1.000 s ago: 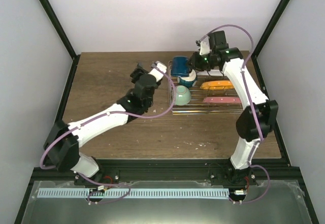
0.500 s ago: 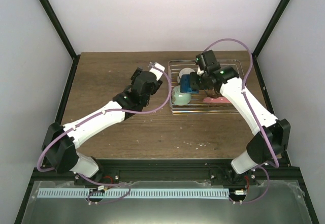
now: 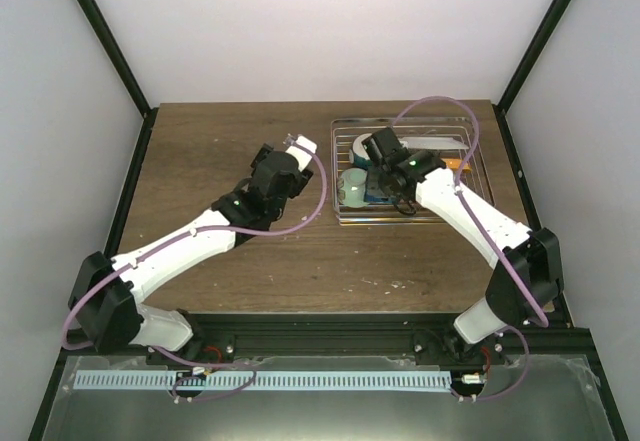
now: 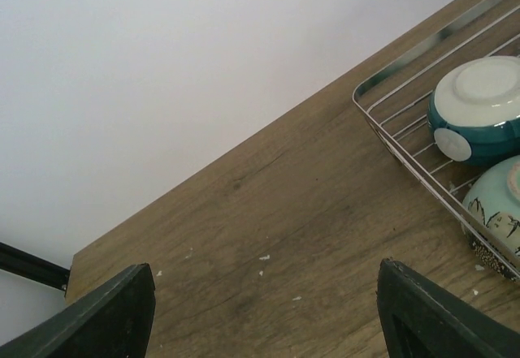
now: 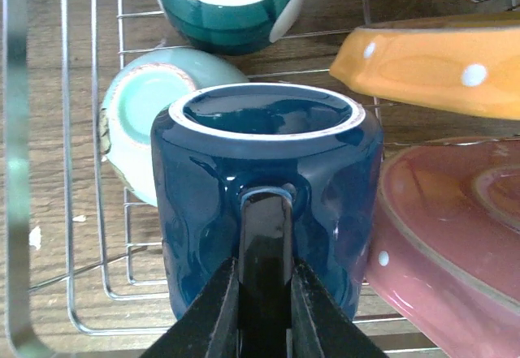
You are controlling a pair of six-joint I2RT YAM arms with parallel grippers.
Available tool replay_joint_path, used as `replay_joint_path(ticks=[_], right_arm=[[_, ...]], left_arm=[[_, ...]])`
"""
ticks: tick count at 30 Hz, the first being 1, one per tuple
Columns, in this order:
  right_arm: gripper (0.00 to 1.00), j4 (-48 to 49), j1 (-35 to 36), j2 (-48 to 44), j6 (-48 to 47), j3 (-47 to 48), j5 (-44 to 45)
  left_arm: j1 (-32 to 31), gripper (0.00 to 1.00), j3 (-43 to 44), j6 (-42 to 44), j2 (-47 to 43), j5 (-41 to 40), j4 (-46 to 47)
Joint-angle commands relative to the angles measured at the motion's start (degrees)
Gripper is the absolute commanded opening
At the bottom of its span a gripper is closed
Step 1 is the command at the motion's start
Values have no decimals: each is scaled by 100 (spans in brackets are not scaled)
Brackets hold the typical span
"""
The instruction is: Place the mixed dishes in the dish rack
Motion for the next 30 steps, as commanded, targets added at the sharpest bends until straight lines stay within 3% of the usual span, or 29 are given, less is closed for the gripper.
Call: replay_joint_path(ticks=[1,13,23,30], right_arm=[[1,462,206,-126,476,-76,1131],[1,777,646,495,1610,-424,2673],[1,-846,673,1613,3555,475,3841],[1,-1964,681,2399,4760,973,3903]], left_arm=[[19,76,-183,-27,-219,50,83],[22,77,-524,32,-523,93,179],[23,77,-960,-151,-987,256,115],[9,77,-1094,-231,-1155,420,127]])
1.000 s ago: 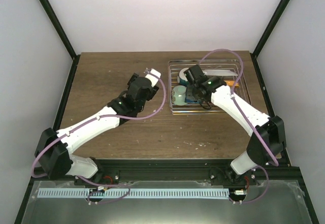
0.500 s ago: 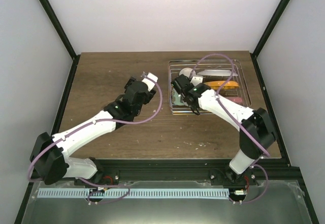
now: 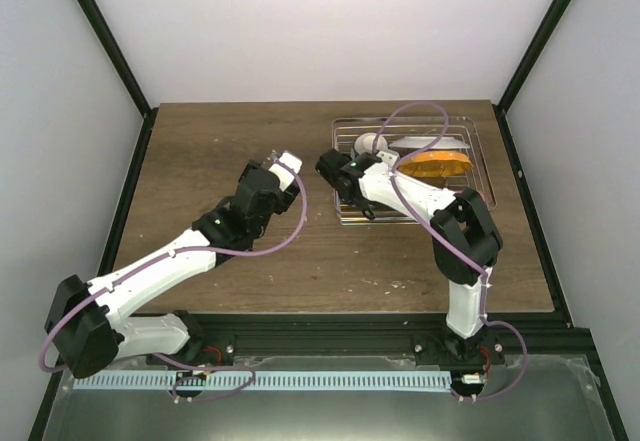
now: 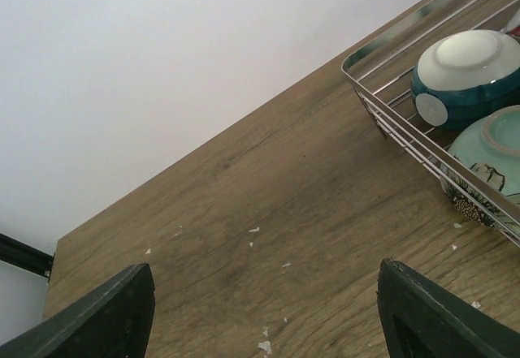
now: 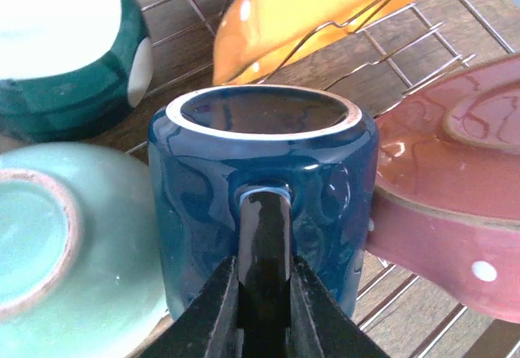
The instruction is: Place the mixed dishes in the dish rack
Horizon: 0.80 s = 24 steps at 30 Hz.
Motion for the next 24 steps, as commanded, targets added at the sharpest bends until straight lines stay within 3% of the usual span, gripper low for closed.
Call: replay_joint_path(ticks=[1,8,24], right_arm=[[1,-1298,-158,506,1444,300,930],[1,-1687,-103,855,1996,417,1009],[1,-1670,478,1515,1229,1173,868]], left_arm=[[11,77,-96,-113,-177,168,81],[10,77,-139,-93,-208,190,108],[13,77,-225,65,-206,95,222]])
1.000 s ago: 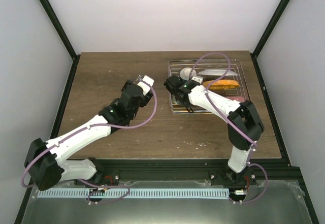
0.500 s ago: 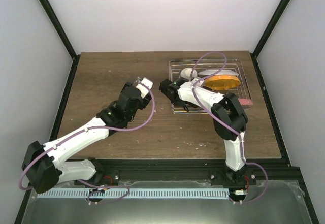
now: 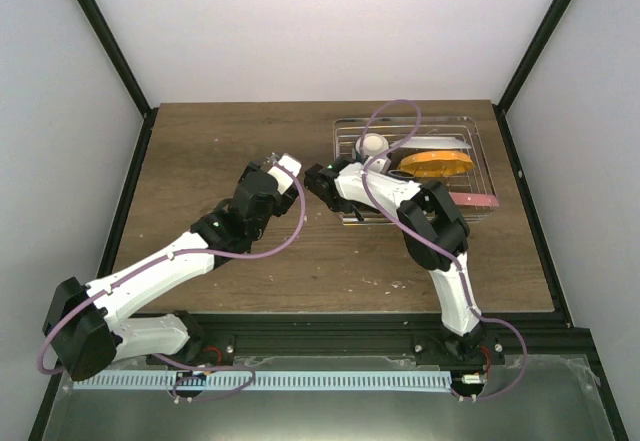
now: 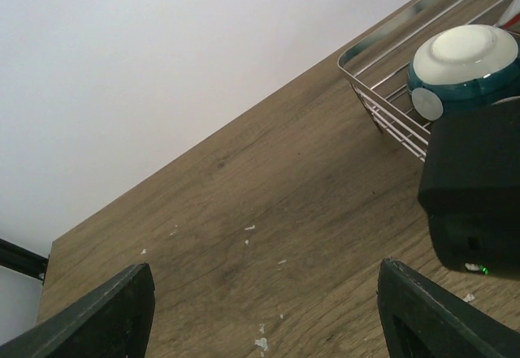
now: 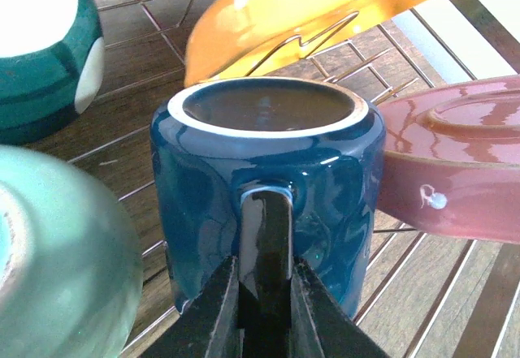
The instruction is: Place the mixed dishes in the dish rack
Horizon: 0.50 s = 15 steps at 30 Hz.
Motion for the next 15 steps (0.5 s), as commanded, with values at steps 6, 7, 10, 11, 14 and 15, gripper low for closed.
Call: replay_joint_path(ticks=[6,7,10,11,14,15], right_arm=[[1,-1,401,345,-366,620,-369],[1,20,406,364,-420,654,-407],[4,-22,428,379,-431,687,-520],[7,-25,424,369,-431,665,-525],[14,-40,424,342,-441,638,-558],[16,-42,424,328,-460,642,-594]], left_arm=[[13,77,-116,106,-112,-63,226],[16,77,-124,121,-116,-66,233],[17,77,-134,128,-121,-73,243],[17,77,-133,134,-120,-73,244],[15,77,-143,152,-108,-58,261],[16,77,-142,151,-99,-59,262]])
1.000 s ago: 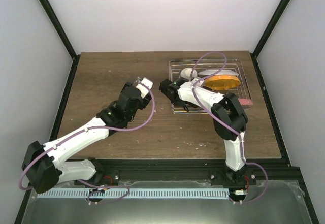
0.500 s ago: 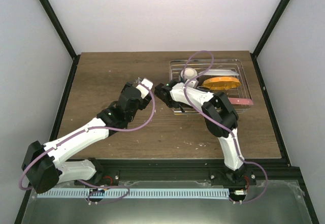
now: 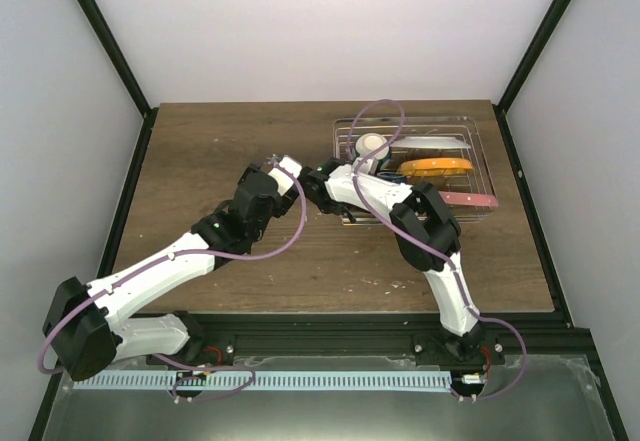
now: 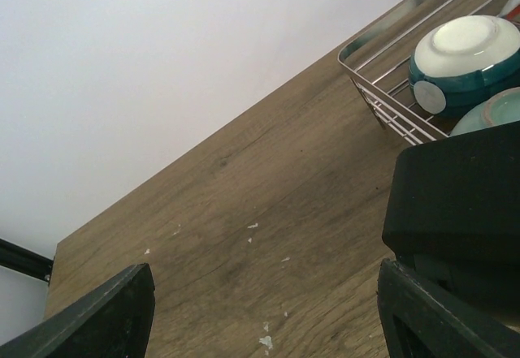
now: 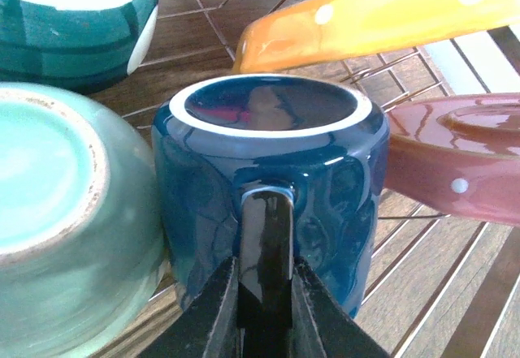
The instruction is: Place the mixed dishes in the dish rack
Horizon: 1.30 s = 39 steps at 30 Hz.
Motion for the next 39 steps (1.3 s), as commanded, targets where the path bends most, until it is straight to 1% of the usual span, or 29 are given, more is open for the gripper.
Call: replay_joint_path(ticks=[1,3,8,9,12,15,19,29,39], right_arm=[[19,241,138,27,-1,170,-466],[25,276,151,-4,-59,165,-513],[34,325,211,-91,-198,185,-711],[38,331,223,-104,-216,183,-737],[43,353,242,-160,-291,194,-841],[46,319,278,-250,-314,235,-931],[56,220,387,-418,-265,263,-1050],[62,141,653,-819,-578,600,-1253],[65,143,766,-1528,-1097,737,-1277]], left_arm=[[12,77,-54,30,-93,-35,195],[14,77,-54,41,-84,-25,204],[10,77,-54,76,-92,-33,197],[11,77,-54,83,-92,-34,197],[15,77,-54,89,-84,-34,196],[14,77,-44,96,-70,-34,205],[12,77,-54,124,-57,-34,222],[11,77,-89,159,21,-76,290],[23,77,78,149,237,-213,284]])
